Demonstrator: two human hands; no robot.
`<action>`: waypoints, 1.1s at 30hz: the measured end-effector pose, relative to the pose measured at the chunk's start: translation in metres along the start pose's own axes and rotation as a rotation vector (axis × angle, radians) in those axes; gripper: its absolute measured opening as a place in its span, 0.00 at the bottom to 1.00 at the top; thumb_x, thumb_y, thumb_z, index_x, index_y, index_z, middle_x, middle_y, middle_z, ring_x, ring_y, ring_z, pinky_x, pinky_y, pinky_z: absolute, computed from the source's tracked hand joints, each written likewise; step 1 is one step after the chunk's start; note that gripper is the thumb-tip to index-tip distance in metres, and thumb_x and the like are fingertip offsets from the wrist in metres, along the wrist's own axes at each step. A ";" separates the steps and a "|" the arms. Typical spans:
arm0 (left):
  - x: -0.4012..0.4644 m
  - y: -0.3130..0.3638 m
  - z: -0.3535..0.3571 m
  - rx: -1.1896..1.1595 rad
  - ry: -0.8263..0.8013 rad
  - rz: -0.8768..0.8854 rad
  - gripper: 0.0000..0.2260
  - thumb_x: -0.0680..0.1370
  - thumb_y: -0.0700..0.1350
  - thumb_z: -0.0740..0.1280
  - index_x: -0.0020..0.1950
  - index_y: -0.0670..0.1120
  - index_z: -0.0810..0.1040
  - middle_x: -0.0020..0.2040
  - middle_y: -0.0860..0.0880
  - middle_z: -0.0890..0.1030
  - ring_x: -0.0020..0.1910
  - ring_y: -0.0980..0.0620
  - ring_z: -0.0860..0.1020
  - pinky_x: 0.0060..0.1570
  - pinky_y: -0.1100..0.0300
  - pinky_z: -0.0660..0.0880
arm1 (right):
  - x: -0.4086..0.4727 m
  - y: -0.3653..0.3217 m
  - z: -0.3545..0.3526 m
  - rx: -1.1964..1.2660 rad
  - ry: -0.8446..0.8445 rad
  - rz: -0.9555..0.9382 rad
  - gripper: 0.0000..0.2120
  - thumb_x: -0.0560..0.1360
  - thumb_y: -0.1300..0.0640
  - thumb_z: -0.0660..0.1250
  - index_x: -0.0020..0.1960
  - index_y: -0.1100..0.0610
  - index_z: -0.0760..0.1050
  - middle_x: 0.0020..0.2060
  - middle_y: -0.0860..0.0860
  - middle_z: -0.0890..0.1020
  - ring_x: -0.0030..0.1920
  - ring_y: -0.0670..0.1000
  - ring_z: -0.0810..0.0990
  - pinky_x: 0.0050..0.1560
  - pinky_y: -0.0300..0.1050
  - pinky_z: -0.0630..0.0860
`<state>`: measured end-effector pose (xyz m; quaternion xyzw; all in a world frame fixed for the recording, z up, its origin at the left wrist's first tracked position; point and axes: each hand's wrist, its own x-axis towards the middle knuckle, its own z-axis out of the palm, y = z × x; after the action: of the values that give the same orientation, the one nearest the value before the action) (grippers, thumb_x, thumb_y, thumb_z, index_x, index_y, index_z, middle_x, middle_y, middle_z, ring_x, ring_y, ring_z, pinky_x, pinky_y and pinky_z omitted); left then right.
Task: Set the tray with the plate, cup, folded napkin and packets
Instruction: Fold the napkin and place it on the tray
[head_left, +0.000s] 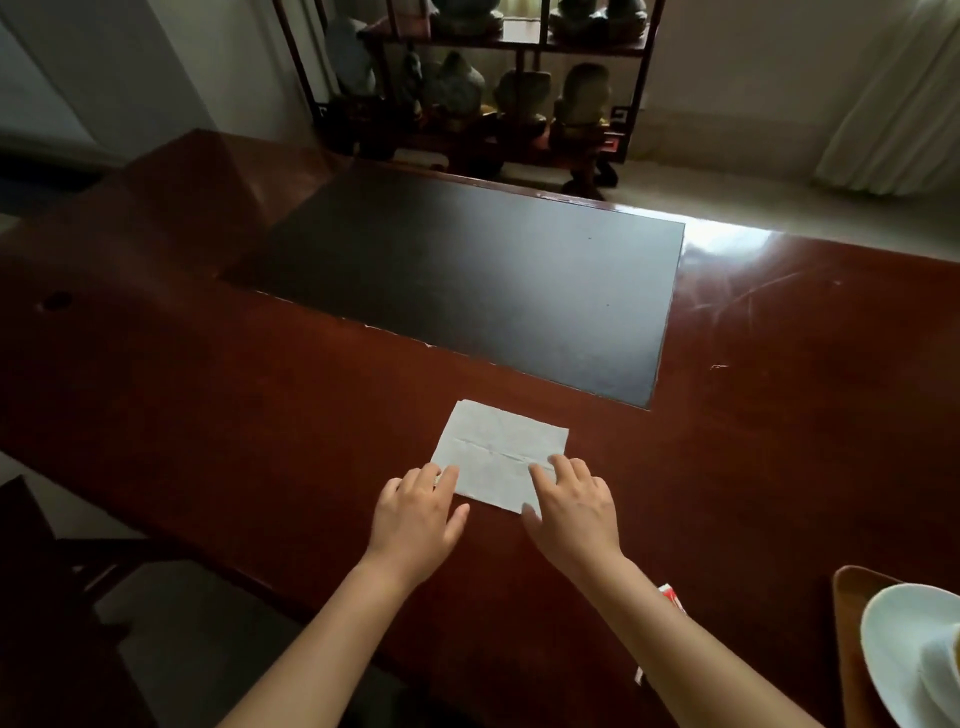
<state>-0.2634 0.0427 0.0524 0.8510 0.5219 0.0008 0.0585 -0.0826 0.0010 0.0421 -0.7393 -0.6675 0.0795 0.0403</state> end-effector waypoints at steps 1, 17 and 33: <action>0.006 -0.003 0.001 -0.007 -0.009 -0.004 0.20 0.77 0.54 0.60 0.65 0.45 0.70 0.56 0.47 0.77 0.52 0.46 0.76 0.50 0.52 0.72 | 0.005 0.001 0.002 -0.002 -0.015 0.000 0.18 0.74 0.47 0.60 0.61 0.54 0.69 0.62 0.52 0.72 0.59 0.55 0.70 0.51 0.48 0.68; 0.083 -0.042 0.058 -0.059 -0.195 -0.174 0.28 0.77 0.58 0.58 0.71 0.43 0.61 0.64 0.48 0.70 0.62 0.49 0.69 0.50 0.57 0.73 | 0.055 -0.014 0.069 -0.012 -0.170 0.295 0.30 0.79 0.43 0.47 0.75 0.48 0.37 0.74 0.50 0.36 0.71 0.53 0.29 0.71 0.62 0.36; 0.100 -0.040 0.050 -0.527 -0.263 -0.395 0.18 0.75 0.48 0.65 0.63 0.44 0.71 0.60 0.44 0.74 0.62 0.45 0.70 0.57 0.49 0.71 | 0.045 -0.016 0.098 -0.011 -0.225 0.369 0.28 0.77 0.40 0.38 0.72 0.45 0.30 0.73 0.46 0.33 0.72 0.49 0.28 0.65 0.64 0.25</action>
<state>-0.2501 0.1444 -0.0072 0.6823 0.6461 0.0146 0.3418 -0.1111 0.0434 -0.0550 -0.8356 -0.5215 0.1639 -0.0538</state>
